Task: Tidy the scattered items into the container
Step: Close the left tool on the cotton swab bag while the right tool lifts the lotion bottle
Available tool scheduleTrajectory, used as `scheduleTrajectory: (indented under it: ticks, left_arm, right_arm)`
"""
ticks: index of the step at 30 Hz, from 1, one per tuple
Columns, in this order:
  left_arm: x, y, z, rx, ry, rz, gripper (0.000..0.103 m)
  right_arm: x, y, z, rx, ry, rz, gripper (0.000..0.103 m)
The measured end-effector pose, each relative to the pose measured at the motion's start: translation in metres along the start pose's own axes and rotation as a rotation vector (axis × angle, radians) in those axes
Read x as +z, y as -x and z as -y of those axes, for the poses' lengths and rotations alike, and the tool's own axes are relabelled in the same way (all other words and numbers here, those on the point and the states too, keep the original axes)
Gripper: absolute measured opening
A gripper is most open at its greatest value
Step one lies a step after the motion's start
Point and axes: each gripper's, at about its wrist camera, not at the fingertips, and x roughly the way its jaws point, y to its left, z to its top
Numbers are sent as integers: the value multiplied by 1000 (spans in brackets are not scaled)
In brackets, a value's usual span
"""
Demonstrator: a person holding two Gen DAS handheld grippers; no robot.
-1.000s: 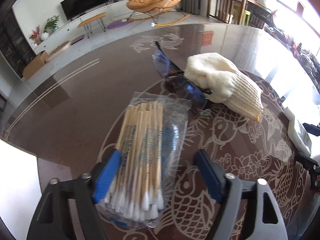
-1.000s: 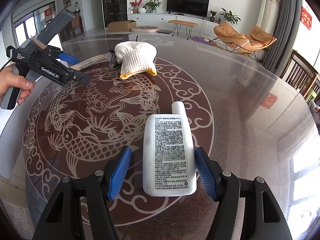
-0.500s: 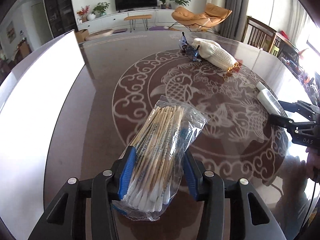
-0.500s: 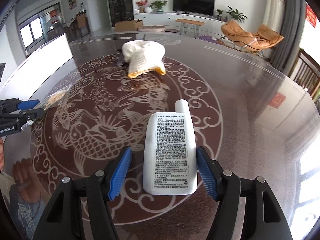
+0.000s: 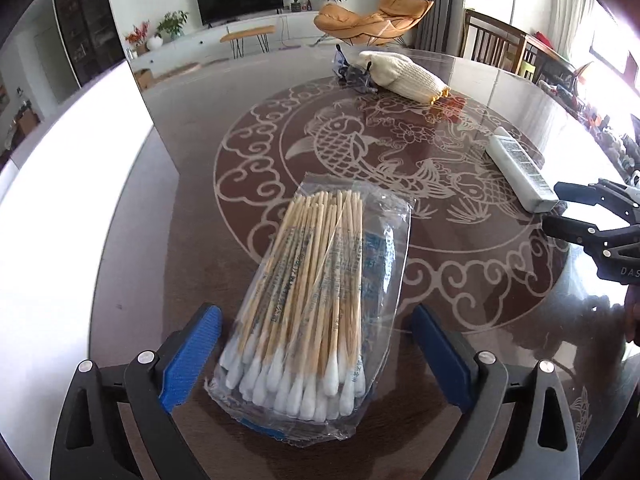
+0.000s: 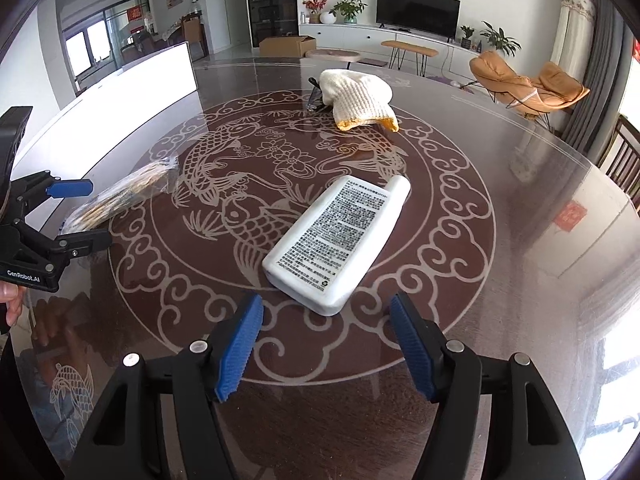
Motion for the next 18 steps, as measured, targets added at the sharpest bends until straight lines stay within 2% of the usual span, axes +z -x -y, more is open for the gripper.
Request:
scheduleTrajectory:
  ticks: [2,7,10,12,18]
  left_arm:
    - [-2,0,-3,-6,22,21,103]
    - [-2,-4,5,17,15,25,103]
    - [-2,-4,5,15,16,27,103]
    - [-2,-4,4,16,16,27,103]
    - [-2,-3,4,16,17,28,103]
  right_arm:
    - [1,2,5,18,-64,2,67]
    - [8,3,32,122,-369,0,67]
    - [21,-4,30,134,-426,-26,67]
    - [31,-9,18,91,-395,-39,67]
    - [49,-32,-16,-162,-252,-92,68]
